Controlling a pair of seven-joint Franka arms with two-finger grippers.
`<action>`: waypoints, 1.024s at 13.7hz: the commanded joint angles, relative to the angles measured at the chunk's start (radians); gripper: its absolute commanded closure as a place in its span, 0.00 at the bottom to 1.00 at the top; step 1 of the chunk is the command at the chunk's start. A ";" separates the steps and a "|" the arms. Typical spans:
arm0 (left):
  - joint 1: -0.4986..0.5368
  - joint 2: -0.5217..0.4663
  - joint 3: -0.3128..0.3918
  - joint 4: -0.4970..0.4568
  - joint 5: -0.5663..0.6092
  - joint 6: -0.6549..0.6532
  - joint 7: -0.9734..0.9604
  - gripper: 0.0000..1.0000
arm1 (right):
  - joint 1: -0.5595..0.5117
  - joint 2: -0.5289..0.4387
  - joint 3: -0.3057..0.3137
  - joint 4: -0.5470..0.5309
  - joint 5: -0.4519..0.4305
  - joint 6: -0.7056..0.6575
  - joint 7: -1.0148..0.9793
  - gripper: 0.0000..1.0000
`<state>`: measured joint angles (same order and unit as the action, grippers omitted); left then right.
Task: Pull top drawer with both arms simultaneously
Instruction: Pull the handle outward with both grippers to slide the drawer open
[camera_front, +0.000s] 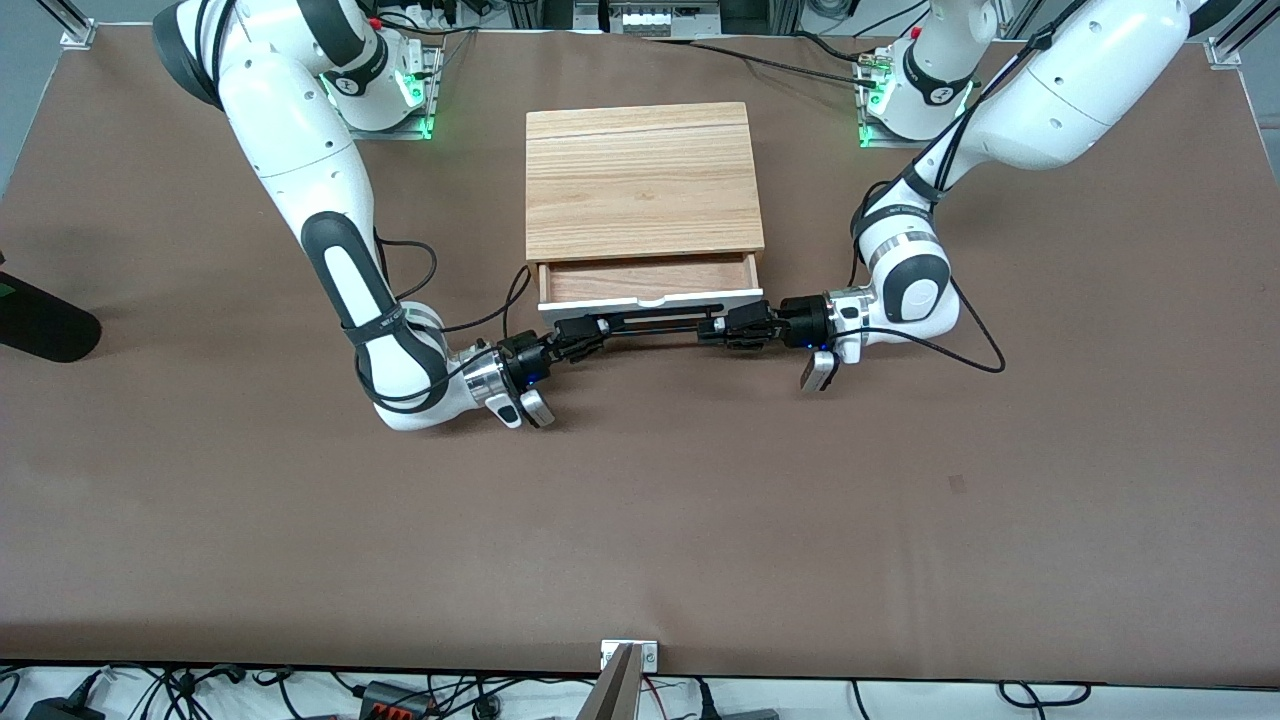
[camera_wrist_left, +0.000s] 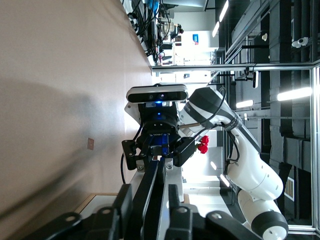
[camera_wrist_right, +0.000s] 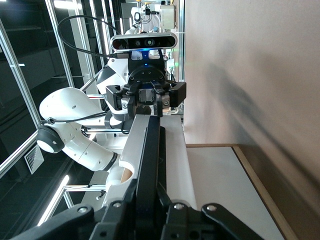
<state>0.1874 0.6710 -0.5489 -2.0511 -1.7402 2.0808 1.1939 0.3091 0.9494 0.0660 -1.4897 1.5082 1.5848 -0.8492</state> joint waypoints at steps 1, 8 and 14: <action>0.001 0.044 -0.005 -0.012 0.056 -0.011 0.073 0.62 | -0.015 0.069 -0.003 0.111 0.038 0.118 0.021 0.97; -0.006 0.073 -0.002 0.028 0.054 -0.010 0.013 0.77 | -0.028 0.077 -0.003 0.135 0.038 0.124 0.021 0.97; -0.005 0.076 0.001 0.049 0.056 -0.007 -0.014 0.77 | -0.028 0.077 -0.003 0.141 0.040 0.124 0.019 0.97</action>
<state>0.1912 0.7367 -0.5458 -2.0048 -1.7082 2.0637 1.1908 0.3012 0.9739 0.0657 -1.4249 1.5126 1.6304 -0.8393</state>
